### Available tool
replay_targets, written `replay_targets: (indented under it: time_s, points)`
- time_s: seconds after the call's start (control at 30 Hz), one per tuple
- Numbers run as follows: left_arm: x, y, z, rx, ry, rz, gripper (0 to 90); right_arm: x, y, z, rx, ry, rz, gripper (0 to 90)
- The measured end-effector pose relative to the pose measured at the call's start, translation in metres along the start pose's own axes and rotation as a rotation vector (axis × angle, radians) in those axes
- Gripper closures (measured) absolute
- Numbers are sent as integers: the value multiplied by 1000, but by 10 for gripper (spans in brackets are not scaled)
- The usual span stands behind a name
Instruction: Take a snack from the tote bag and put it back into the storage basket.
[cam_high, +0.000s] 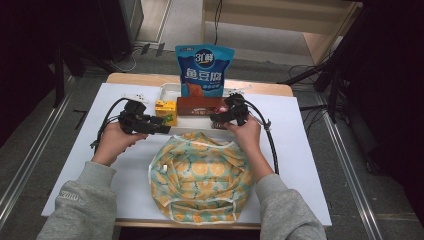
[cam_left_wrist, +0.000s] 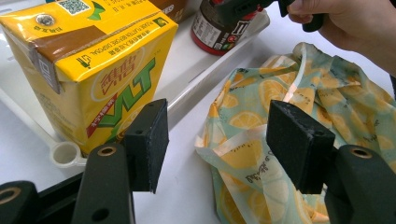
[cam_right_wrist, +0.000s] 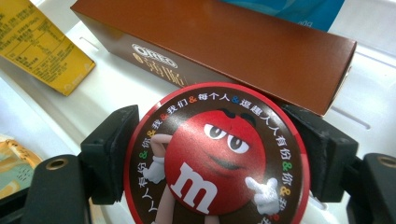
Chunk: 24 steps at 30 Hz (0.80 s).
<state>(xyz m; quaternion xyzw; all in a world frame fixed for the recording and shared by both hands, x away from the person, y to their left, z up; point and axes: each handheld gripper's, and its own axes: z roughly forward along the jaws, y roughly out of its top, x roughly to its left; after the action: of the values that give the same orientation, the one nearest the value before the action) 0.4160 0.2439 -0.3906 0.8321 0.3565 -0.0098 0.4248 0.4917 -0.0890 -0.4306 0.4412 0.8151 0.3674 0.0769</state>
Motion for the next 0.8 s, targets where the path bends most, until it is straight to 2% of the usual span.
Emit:
replay_targets:
  time_s: [0.23,0.47,0.6,0.8]
  points:
    - [0,0,0,2,1,2,397,0,1,-10,-46,24,18,215]
    - [-1,0,-1,0,3,-3,396,2,-2,-28,-90,25,0,229]
    - [-2,-3,-3,1,8,1,396,3,-7,-38,-92,30,0,235]
    - [-3,-5,-3,-5,4,-5,395,7,-22,-53,-111,64,-8,251]
